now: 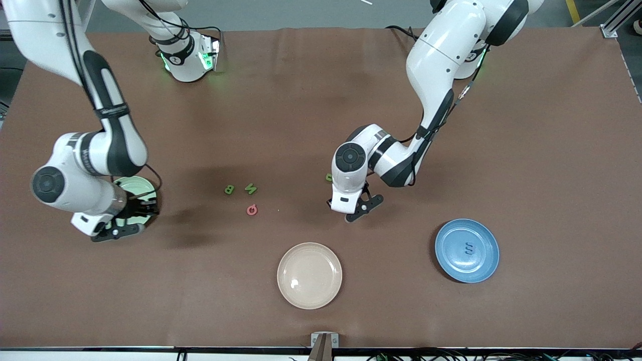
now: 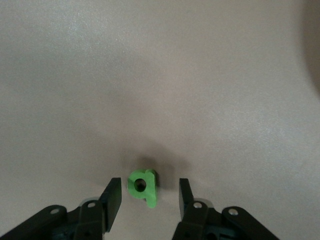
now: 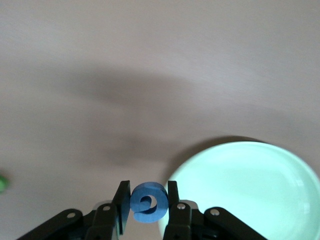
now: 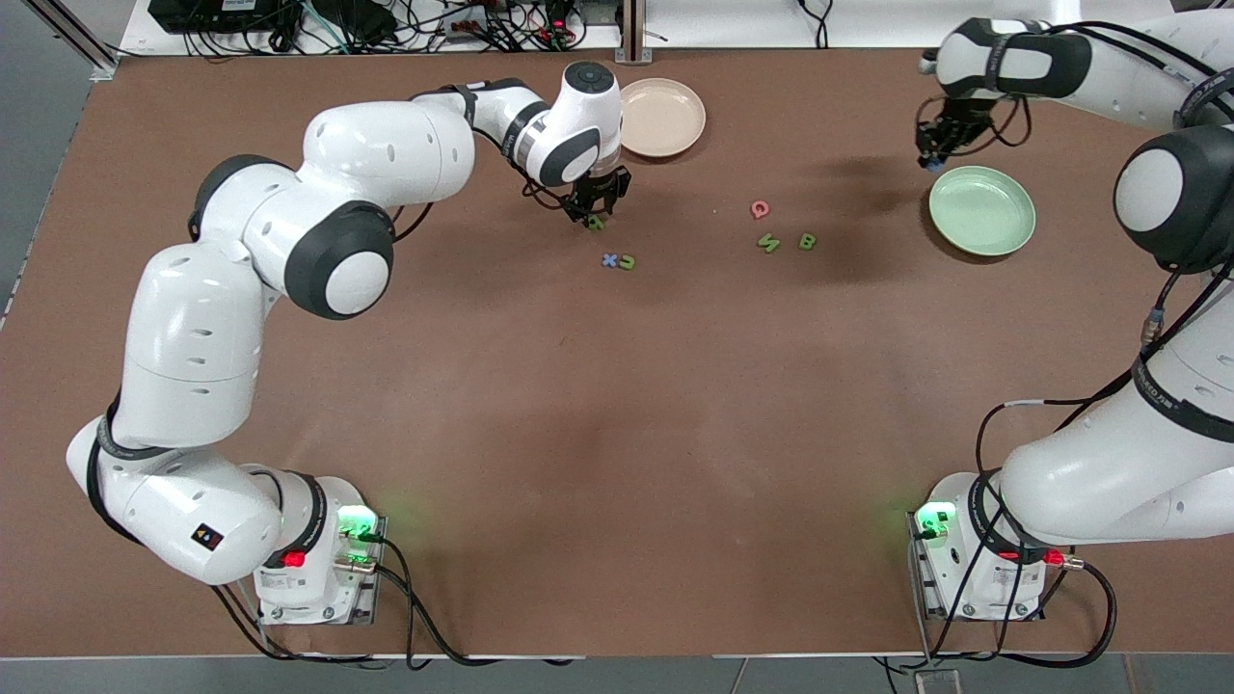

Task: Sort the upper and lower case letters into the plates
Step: 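Place the blue G on the green plate while the left gripper returns, then carry the green q to the blue plate while the right gripper returns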

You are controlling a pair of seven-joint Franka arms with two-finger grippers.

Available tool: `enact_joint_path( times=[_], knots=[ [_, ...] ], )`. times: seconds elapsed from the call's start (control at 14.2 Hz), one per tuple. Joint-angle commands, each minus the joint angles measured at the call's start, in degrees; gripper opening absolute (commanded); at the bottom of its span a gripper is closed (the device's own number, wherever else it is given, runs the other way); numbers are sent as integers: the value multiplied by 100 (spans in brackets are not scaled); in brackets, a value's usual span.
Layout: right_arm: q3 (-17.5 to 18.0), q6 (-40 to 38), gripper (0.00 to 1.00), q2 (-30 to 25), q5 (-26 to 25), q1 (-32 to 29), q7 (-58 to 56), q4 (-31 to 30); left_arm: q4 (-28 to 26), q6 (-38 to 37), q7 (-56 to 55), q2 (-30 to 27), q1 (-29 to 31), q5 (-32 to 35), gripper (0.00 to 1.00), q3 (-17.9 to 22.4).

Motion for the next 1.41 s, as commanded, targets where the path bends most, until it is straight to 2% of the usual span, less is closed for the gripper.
enact_joint_path(
  times=[0.0,0.35,0.42,0.56,0.64,0.71,0.78,0.92,1.13,1.34],
  knots=[
    [140,313,10,192,-101,-463,-760,-43,-8,50,72,58,-26,-94,50,39],
    [140,631,14,641,-101,-798,-1141,-87,-8,50,90,138,-17,-67,49,48],
    [148,622,15,650,-101,-807,-1141,-104,-8,50,99,111,-9,-76,40,48],
    [148,622,20,659,-92,-807,-1132,-157,1,50,108,102,61,-24,13,48],
    [148,579,25,650,-92,-798,-1132,-157,9,50,116,85,62,-15,4,83],
    [148,517,63,624,-92,-763,-1097,-157,35,50,134,24,88,-6,2,118],
    [157,386,84,546,-92,-754,-1070,-123,123,42,256,-72,227,3,1,197],
    [183,-175,93,248,-66,-623,-1001,61,167,42,834,-205,604,12,1,233],
    [184,-932,99,-227,-75,17,357,238,168,42,2379,-381,1377,12,2,233],
    [192,-1031,100,-343,-31,755,1484,238,159,42,3627,-399,2116,47,3,233]
  ],
)
